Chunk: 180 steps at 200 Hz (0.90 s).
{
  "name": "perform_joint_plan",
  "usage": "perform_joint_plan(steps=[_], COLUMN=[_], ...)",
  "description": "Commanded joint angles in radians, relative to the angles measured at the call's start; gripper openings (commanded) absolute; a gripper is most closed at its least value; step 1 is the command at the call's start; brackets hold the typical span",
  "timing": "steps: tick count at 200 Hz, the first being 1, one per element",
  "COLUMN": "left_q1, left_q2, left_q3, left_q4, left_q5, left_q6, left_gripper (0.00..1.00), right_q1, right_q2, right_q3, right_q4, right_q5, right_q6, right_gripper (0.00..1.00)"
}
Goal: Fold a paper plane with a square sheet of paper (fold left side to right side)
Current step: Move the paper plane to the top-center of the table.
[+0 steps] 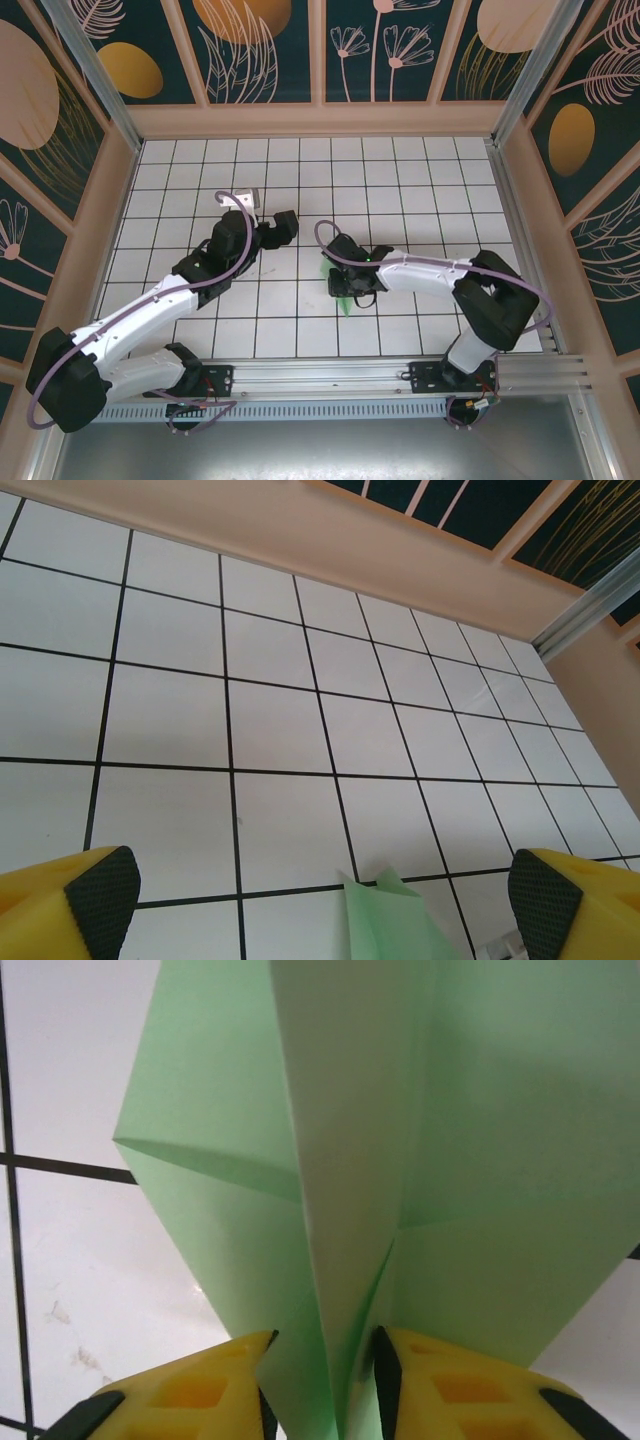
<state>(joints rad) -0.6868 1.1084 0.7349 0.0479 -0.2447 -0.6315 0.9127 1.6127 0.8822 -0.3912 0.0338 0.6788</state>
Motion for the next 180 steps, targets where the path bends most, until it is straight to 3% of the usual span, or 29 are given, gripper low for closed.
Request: perform_joint_plan(steps=[1,40,75,129,180], left_q1=[0.003,0.004,0.004,0.003,0.004], left_q2=[-0.023,-0.031,-0.067,-0.130,-0.181], left_q3=[-0.005,0.000,0.000,-0.032,-0.125], left_q4=[0.002,-0.016,-0.034,0.022,0.177], left_q5=[-0.014,-0.020,-0.034,0.014,0.197], left_q6=[0.015,0.015,0.034,0.116,0.262], left_gripper=[0.97,0.97,0.98,0.98,0.99], right_q1=[0.006,-0.010,-0.112,-0.311,-0.416], right_q2=[0.036,0.080,0.053,0.214,0.461], right_q3=[0.034,0.071,0.116,0.426,0.719], right_q4=[-0.031,-0.038,-0.023,-0.122,-0.223], right_q5=[0.047,0.087,0.068,0.056,-0.015], right_q6=[-0.005,-0.030,-0.097,-0.261,-0.327], right_gripper=[0.31,0.18,0.03,0.00,0.00])
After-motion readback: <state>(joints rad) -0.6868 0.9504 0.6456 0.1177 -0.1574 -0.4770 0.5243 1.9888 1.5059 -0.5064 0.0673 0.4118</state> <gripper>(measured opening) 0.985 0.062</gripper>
